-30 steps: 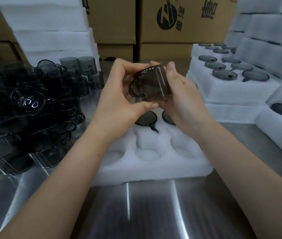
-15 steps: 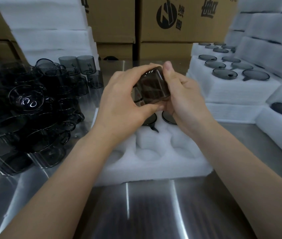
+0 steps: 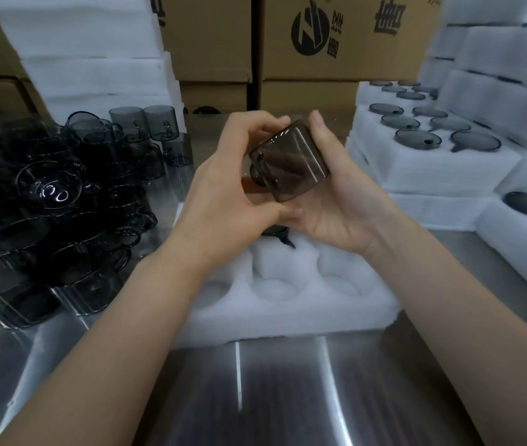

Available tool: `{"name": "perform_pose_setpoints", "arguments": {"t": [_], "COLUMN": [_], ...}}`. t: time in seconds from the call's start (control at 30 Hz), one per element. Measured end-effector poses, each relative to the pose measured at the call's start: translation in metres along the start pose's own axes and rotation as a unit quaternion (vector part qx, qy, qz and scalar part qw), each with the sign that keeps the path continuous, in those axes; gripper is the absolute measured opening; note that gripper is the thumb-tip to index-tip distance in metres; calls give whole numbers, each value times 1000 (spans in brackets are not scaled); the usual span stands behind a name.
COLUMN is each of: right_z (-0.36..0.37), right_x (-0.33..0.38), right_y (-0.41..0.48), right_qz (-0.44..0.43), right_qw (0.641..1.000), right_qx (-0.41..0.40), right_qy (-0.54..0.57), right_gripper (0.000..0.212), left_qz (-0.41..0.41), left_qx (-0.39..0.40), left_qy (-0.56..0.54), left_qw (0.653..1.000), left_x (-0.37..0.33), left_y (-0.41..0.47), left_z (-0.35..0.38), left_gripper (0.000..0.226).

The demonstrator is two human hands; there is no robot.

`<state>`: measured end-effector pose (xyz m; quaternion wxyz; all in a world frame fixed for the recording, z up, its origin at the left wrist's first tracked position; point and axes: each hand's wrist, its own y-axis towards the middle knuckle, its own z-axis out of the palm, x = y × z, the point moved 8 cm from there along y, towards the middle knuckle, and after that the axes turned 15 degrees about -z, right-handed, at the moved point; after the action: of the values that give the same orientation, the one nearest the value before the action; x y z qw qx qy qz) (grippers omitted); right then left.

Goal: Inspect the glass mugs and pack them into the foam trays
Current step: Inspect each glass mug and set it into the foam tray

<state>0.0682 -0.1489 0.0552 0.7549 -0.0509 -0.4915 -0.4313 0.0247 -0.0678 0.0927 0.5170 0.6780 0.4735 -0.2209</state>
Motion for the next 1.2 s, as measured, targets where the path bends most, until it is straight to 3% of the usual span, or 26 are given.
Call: {"name": "perform_pose_setpoints", "arguments": {"t": [0.17, 0.3, 0.5, 0.83, 0.93, 1.0, 1.2], "right_z": [-18, -18, -17, -24, -24, -22, -21], "right_x": [12, 17, 22, 28, 27, 26, 30], "right_y": [-1, -1, -4, -3, -1, -1, -5], "right_qz": [-82, -111, -132, -165, -163, -163, -201], "right_qw": [986, 977, 969, 974, 975, 975, 952], "right_qx": [-95, -104, -134, -138, -135, -128, -151], "right_qy": [-112, -148, -161, -69, -68, -81, -173], "right_gripper": [29, 44, 42, 24, 46, 49, 15], "left_qz": [7, 3, 8, 46, 33, 28, -19], "left_qx": [-6, -44, -40, 4, 3, 0, -46], "left_qy": [75, 76, 46, 47, 72, 82, 145], "left_qw": [997, 996, 998, 998, 997, 996, 988], "left_x": [-5, -9, -11, -9, -9, -10, -2], "left_y": [-1, -2, -2, -4, -4, -5, -1], "left_z": [6, 3, 2, 9, 11, 10, 5], "left_gripper": [85, 79, 81, 65, 64, 68, 86]}}
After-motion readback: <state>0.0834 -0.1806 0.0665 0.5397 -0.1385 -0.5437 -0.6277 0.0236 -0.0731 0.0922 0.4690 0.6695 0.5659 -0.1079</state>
